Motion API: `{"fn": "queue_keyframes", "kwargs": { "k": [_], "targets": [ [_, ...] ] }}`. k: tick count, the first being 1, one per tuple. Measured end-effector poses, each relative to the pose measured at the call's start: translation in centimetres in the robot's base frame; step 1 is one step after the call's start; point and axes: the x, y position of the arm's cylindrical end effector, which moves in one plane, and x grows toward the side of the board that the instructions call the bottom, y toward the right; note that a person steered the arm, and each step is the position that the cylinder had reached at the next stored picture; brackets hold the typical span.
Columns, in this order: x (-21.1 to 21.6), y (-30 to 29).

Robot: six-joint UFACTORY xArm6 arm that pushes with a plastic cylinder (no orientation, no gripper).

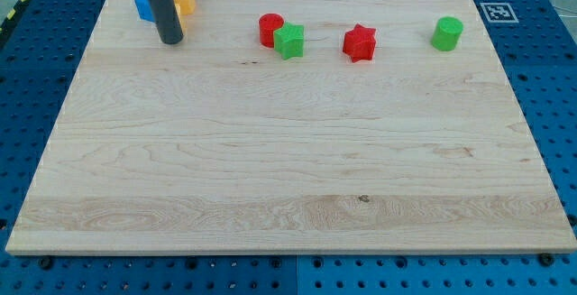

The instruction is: Push the yellow hexagon into the blue triangle

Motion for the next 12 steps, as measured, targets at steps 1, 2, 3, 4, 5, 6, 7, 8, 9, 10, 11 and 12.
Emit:
{"fn": "queue_keyframes", "kwargs": {
  "k": [1,2,3,4,5,6,7,8,9,10,11,12],
  "targets": [
    [-1.3,0.0],
    [-1.1,0.8],
    [-0.1,4.9],
    [-2.5,8.7],
    [-8.0,8.9],
    [-11.2,7.6],
    [-11.3,5.1],
    [-11.2,2.8],
    [-11.3,0.1],
    [-11.3,-1.0],
    [-11.4,-0.4],
    [-11.3,3.9]
  ]
}}
